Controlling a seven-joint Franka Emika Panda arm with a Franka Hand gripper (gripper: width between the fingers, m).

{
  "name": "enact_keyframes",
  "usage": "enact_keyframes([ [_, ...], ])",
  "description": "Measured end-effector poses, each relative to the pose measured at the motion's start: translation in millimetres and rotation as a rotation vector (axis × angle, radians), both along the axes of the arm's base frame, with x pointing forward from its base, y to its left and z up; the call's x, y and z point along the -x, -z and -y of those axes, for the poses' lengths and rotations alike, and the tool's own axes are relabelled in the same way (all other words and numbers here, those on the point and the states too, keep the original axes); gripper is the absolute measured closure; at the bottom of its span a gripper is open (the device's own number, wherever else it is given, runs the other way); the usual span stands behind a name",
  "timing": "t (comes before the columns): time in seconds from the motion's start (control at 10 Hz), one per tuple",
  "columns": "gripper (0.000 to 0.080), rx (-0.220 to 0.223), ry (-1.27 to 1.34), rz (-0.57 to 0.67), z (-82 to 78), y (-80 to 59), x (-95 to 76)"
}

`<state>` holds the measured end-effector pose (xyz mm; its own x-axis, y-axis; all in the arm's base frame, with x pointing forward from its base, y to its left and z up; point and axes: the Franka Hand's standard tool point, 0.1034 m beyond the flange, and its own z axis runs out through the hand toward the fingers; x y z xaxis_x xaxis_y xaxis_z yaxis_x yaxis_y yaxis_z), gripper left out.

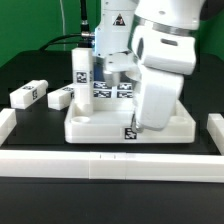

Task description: Assemble desk

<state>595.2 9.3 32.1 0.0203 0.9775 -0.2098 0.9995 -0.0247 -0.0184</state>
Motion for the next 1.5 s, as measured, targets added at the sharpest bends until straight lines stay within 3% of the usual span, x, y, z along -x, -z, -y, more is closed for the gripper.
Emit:
enact_keyframes([
  [0.2,0.0737,0.009,0.009,0.002,-9.3,1.1,-24.0],
  [0.7,0.0737,0.025,0.052,-0.013,-26.4,-7.4,-56.0],
  [1.1,0.0734,0.028,0.062,-0.016,-20.3,-9.0,-58.4],
  [1.2,0.0522,0.027,0.064,-0.012,-19.4,-12.1,-59.8],
  [1.3,0.0522,0.029,0.063,-0.005,-18.3,-17.3,-61.7],
  [1.4,0.0339,0.034,0.065,-0.005,-15.7,-25.7,-62.3],
  [1.5,0.0218,0.044,0.071,-0.024,-12.9,-33.6,-59.1],
])
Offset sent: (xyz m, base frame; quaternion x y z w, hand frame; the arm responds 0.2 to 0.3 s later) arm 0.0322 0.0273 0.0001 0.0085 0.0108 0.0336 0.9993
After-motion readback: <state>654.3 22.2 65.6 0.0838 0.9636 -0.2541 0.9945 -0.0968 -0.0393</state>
